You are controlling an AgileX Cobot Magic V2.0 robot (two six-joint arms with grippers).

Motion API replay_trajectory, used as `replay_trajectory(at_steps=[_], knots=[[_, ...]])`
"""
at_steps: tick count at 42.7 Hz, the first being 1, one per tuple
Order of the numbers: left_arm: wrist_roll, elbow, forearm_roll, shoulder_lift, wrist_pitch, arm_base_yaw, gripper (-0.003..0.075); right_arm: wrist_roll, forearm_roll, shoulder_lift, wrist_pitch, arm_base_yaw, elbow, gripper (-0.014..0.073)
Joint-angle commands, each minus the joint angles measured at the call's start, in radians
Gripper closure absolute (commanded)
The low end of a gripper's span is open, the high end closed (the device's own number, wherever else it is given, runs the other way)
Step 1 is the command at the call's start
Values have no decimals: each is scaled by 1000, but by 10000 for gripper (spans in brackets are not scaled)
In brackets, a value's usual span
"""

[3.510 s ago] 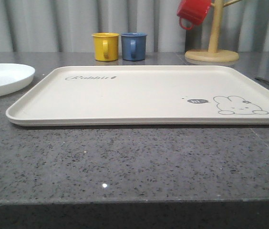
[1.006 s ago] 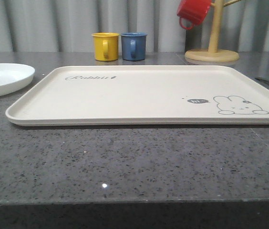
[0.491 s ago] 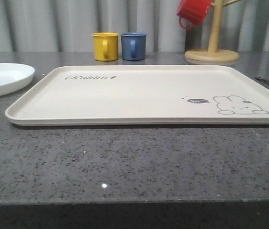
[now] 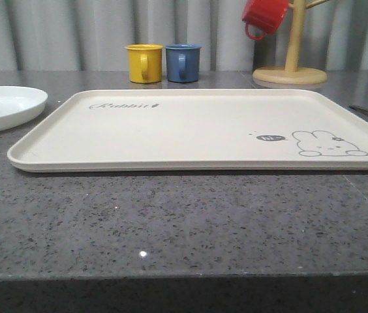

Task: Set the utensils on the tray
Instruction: 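Lower the left gripper to the white plate's rim and grasp it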

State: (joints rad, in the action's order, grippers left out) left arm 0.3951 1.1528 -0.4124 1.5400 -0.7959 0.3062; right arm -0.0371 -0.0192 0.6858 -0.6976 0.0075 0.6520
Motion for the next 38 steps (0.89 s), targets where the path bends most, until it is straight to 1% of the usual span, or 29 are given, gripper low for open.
replay_trajectory(at_steps=[1, 8, 11, 15, 20, 24, 27, 32, 35, 38], knots=[[35, 63, -105, 30, 46, 5, 259, 5, 6, 4, 59, -2, 32, 190], [47, 86, -130, 90, 69, 5, 267, 5, 6, 4, 59, -2, 32, 190], [50, 86, -140, 104, 75, 5, 300, 5, 6, 4, 59, -2, 32, 190], [50, 86, -142, 114, 68, 5, 391, 5, 6, 4, 59, -2, 32, 190], [50, 86, -142, 123, 68, 5, 556, 5, 6, 4, 59, -2, 32, 190], [50, 86, -142, 123, 61, 5, 674, 5, 6, 4, 59, -2, 32, 190], [50, 86, -144, 123, 61, 5, 740, 5, 6, 4, 59, -2, 32, 190], [50, 93, -152, 120, 31, 5, 741, 5, 6, 4, 59, -2, 32, 190], [55, 118, -184, 113, -15, 3, 741, 5, 6, 4, 59, -2, 32, 190], [118, 153, -236, 99, -75, -9, 741, 5, 6, 4, 59, -2, 32, 190]])
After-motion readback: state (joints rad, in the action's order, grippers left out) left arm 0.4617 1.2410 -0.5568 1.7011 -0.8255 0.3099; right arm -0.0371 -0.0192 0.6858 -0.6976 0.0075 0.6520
